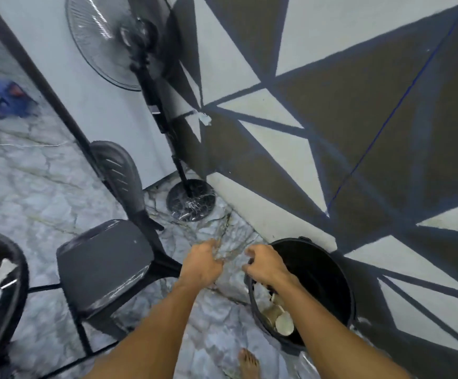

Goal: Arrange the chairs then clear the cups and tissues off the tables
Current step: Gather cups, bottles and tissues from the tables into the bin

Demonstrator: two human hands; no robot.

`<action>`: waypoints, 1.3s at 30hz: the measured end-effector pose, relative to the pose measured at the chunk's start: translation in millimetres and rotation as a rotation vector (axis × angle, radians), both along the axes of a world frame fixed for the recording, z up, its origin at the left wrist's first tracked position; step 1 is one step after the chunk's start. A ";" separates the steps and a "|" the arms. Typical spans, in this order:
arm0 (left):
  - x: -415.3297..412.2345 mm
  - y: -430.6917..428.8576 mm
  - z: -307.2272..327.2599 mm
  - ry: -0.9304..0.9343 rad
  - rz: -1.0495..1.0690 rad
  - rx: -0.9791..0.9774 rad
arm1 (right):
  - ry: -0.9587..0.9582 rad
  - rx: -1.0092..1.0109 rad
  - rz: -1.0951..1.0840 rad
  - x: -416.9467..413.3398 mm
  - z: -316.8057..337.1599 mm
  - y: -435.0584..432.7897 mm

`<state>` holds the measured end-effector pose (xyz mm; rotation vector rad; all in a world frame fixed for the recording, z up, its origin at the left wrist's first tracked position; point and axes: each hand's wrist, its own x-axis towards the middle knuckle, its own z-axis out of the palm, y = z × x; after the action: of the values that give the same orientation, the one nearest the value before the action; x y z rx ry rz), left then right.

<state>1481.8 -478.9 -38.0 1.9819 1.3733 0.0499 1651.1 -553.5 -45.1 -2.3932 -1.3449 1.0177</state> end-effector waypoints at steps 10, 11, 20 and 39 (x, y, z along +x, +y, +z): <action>-242.1 32.5 35.2 0.119 0.252 0.142 | -0.084 0.151 0.449 -222.8 47.4 93.8; -265.7 31.8 37.0 0.119 0.286 0.149 | -0.084 0.162 0.495 -245.8 47.5 100.8; -425.0 20.8 40.7 0.113 0.656 0.129 | -0.061 0.168 0.846 -413.1 47.6 148.5; -585.0 109.9 40.7 0.095 1.155 0.164 | 0.095 0.389 1.146 -608.3 52.3 333.4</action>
<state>896.8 -369.0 2.7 1.0557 2.4445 0.6064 1042.8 -220.1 7.3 -1.1634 -2.6207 0.8840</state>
